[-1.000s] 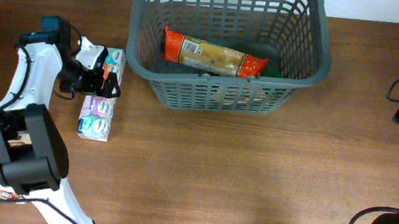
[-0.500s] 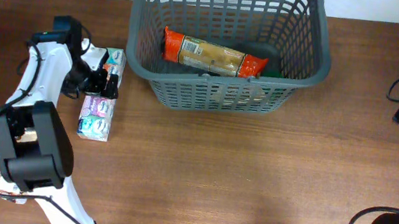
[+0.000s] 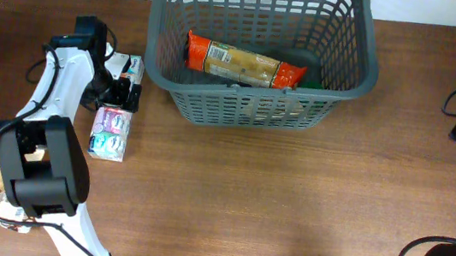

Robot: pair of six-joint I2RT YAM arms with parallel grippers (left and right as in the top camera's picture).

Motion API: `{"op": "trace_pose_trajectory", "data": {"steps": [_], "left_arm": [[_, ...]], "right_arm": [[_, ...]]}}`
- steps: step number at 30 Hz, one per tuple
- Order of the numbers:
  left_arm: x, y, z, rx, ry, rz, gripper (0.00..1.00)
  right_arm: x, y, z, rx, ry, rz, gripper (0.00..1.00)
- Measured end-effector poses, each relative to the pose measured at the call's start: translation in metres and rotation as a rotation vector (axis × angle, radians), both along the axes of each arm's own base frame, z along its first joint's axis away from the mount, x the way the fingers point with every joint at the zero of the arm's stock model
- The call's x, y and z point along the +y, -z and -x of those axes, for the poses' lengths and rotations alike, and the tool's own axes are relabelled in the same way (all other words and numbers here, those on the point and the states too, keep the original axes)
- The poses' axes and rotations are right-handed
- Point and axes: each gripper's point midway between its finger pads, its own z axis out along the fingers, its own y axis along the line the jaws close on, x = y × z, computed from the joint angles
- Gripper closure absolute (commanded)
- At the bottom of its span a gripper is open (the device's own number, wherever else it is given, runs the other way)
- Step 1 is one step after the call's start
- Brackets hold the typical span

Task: Pack container
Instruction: 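Lower the left gripper and close it around the tissue multipack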

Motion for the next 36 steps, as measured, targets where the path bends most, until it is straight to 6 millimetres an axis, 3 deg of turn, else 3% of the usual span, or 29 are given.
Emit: {"op": "trace_pose_trajectory", "data": {"steps": [14, 25, 36], "left_arm": [[0.001, 0.001, -0.008, -0.029, 0.000, -0.004, 0.01], [0.000, 0.036, -0.002, 0.059, 0.000, 0.008, 0.00], [0.001, 0.037, -0.006, 0.044, 0.000, 0.006, 0.01]], "right_arm": [[0.000, 0.000, 0.000, 0.000, 0.000, 0.000, 0.01], [0.000, 0.000, 0.000, 0.000, 0.001, 0.000, 0.01], [0.000, 0.000, 0.000, 0.000, 0.000, 0.000, 0.01]]}}
